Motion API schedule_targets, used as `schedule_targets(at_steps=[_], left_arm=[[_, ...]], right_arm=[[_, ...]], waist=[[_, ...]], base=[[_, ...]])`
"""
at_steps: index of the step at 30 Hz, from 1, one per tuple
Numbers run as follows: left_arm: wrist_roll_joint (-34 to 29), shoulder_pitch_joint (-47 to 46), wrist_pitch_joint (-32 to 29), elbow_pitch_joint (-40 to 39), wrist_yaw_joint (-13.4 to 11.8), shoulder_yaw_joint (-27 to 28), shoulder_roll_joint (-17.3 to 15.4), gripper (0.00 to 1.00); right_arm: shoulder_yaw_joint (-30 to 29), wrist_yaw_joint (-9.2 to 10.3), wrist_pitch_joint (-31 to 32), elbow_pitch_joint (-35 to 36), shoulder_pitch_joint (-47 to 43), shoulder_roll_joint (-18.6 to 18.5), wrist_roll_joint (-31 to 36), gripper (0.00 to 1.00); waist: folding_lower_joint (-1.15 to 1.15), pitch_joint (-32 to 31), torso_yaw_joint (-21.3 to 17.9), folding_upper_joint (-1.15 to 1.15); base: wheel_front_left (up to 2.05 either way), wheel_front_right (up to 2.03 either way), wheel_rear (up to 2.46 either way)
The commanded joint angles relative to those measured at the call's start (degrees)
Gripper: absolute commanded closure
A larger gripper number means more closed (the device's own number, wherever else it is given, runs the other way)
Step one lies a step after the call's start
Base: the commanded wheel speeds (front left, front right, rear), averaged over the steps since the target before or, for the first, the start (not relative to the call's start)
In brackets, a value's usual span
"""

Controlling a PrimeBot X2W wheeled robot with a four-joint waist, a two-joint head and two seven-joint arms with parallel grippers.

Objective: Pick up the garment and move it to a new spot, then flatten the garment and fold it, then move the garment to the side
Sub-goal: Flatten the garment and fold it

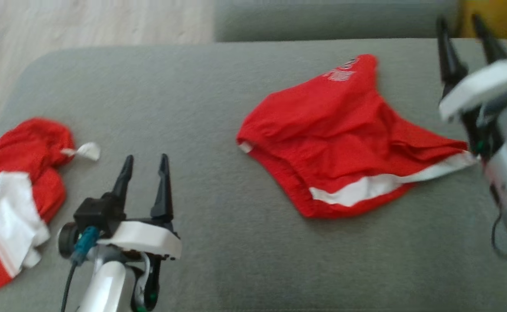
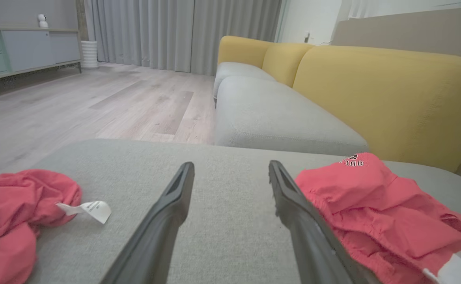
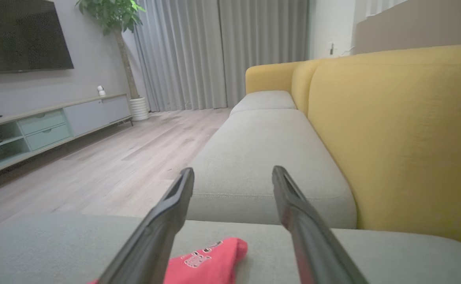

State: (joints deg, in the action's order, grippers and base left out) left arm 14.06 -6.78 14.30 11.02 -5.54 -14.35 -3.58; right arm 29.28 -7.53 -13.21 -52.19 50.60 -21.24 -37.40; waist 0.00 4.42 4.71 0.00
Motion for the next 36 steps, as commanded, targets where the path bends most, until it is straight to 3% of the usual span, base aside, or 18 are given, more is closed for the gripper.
schedule_targets(at_steps=[1,7,13,24,26,30,33,36], left_arm=[[-0.6,-0.7,0.7,-2.4,-0.2,2.6,-0.8,0.0],[-1.3,1.8,0.7,-3.1,0.4,3.5,-0.7,0.0],[-1.3,3.0,0.7,-3.2,1.0,4.4,-0.5,0.0],[-1.0,2.5,0.6,-2.5,2.5,3.6,0.0,0.0],[2.0,1.5,-2.3,-1.6,4.8,1.7,0.3,0.0],[9.9,-2.0,-14.1,0.4,9.1,-3.9,0.6,0.0],[15.7,-5.3,-23.1,1.5,9.5,-8.5,0.7,0.0],[20.5,-8.5,-28.4,2.3,8.7,-12.3,0.7,0.0]], right_arm=[[-0.4,0.04,-1.0,3.6,-3.6,-0.5,-0.5,0.0],[-7.3,0.04,-1.7,18.4,-19.6,-0.1,1.9,0.0],[-15.3,0.04,-1.8,34.0,-35.4,3.5,8.5,0.0],[-21.1,0.04,1.4,42.8,-42.8,8.2,14.1,0.0],[-21.9,0.04,2.0,44.0,-42.9,8.6,14.5,0.0],[-23.0,0.04,3.1,45.8,-42.8,9.1,14.9,0.0],[-23.3,0.04,3.6,46.7,-42.6,9.2,15.0,0.0],[-23.2,0.04,3.9,47.3,-42.0,9.4,15.0,0.0]], waist=[[0.0,-2.4,-3.5,0.0],[0.0,-3.0,-6.3,0.0],[0.0,-3.3,-7.4,0.0],[0.0,-2.8,-7.9,0.0],[0.0,-2.4,-7.9,0.0],[0.0,-1.2,-8.0,0.0],[0.0,0.0,-8.9,0.0],[0.0,1.5,-10.2,0.0]], base=[[0.0,0.0,0.0],[0.0,0.0,0.0],[0.0,0.0,0.0],[0.0,0.0,0.0],[0.0,0.0,0.0],[0.0,0.0,0.0],[0.0,0.0,0.0],[0.0,0.0,0.0]])
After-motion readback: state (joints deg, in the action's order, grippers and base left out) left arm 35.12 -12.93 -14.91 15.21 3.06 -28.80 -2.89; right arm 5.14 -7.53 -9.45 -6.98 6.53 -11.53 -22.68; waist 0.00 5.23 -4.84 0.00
